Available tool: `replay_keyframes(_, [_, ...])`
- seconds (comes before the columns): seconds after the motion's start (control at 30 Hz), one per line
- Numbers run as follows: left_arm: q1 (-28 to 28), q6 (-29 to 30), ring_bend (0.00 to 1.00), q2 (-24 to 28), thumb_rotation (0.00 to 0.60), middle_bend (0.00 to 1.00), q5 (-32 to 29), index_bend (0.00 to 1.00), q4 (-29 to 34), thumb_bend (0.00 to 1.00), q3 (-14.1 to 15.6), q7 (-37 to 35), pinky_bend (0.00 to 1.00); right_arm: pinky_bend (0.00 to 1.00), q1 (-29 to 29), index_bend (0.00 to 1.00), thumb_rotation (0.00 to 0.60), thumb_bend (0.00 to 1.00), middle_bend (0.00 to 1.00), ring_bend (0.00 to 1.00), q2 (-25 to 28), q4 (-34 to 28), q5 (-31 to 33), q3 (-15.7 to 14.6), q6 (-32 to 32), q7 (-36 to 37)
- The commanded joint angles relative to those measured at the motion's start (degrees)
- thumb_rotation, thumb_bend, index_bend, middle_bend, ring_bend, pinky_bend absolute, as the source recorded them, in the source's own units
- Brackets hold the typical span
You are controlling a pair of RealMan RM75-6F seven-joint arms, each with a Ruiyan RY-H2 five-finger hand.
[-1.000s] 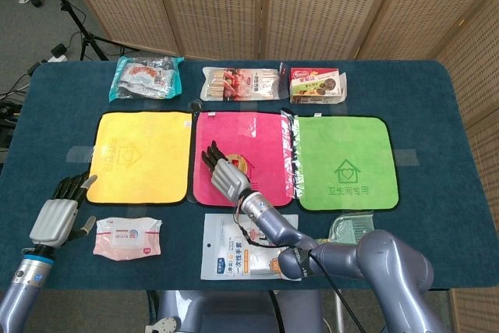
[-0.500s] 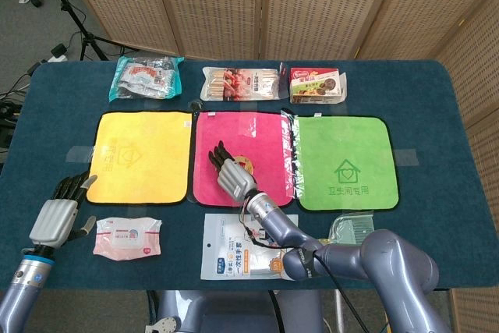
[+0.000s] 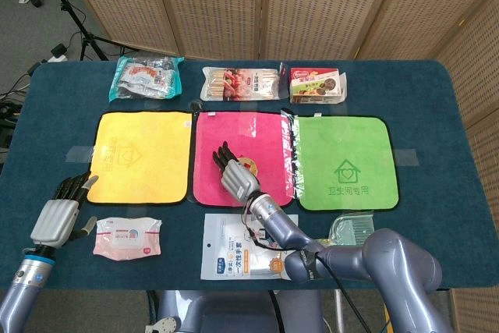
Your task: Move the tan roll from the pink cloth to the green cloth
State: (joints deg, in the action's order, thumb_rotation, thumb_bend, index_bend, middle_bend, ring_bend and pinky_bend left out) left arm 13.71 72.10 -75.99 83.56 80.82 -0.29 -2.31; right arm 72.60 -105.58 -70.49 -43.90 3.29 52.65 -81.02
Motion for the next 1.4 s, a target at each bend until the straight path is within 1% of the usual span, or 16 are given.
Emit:
replay_keyframes(0.03, [-0.02,0.07,0.0,0.02,0.6,0.0,-0.01,0.08,-0.02,0.38,-0.03,-0.05,0.0,0.05,0.23,0.23,0.6,0.85,0.0,0.0,-0.3,-0.19,0.1,0.01,0.07,-0.21])
replay_keyframes(0.07, [-0.03,0.1,0.0,0.03,0.6,0.0,-0.04,0.08,-0.02,0.38,-0.05,-0.07,0.0,0.05,0.38,0.23,0.6,0.83,0.0,0.0,-0.48,-0.27,0.12,0.0,0.12,-0.35])
replay_keyframes(0.13, [-0.04,0.13,0.0,0.07,0.6,0.0,-0.05,0.08,-0.03,0.38,-0.05,-0.13,0.0,0.05,0.55,0.23,0.6,0.76,0.0,0.0,-0.7,-0.38,0.13,0.03,0.19,-0.41])
replay_keyframes(0.2, [-0.04,0.12,0.0,0.11,0.6,0.0,-0.07,0.08,-0.06,0.38,-0.06,-0.25,0.0,0.05,0.69,0.23,0.6,0.63,0.0,0.0,-0.88,-0.36,0.08,0.04,0.31,-0.41])
replay_keyframes(0.27, [-0.07,0.19,0.0,0.17,0.6,0.0,-0.08,0.08,-0.1,0.38,-0.1,-0.42,0.0,0.05,0.78,0.23,0.6,0.55,0.0,0.0,-1.1,0.04,0.12,-0.09,0.44,-0.59])
replay_keyframes(0.3, [-0.06,0.2,0.0,0.16,0.6,0.0,-0.08,0.08,-0.12,0.38,-0.1,-0.42,0.0,0.05,0.82,0.23,0.6,0.52,0.0,0.0,-1.16,0.18,0.09,-0.14,0.48,-0.64])
replay_keyframes(0.37, [-0.05,0.15,0.0,0.14,0.6,0.0,-0.07,0.08,-0.11,0.38,-0.07,-0.43,0.0,0.05,0.87,0.23,0.6,0.49,0.0,0.0,-1.25,0.46,0.02,-0.18,0.52,-0.6])
replay_keyframes(0.9, [0.14,-0.26,0.0,-0.18,0.6,0.0,-0.04,0.08,-0.34,0.38,0.1,-0.35,0.0,0.05,1.17,0.23,0.6,0.49,0.0,0.0,-2.37,3.76,0.07,-0.42,-0.51,-0.15])
replay_keyframes(1.4, [0.2,-0.4,0.0,-0.23,0.6,0.0,-0.04,0.08,-0.38,0.38,0.2,-0.29,0.0,0.05,0.27,0.23,0.6,0.49,0.0,0.0,-2.42,6.41,1.69,-0.64,-0.77,-0.45])
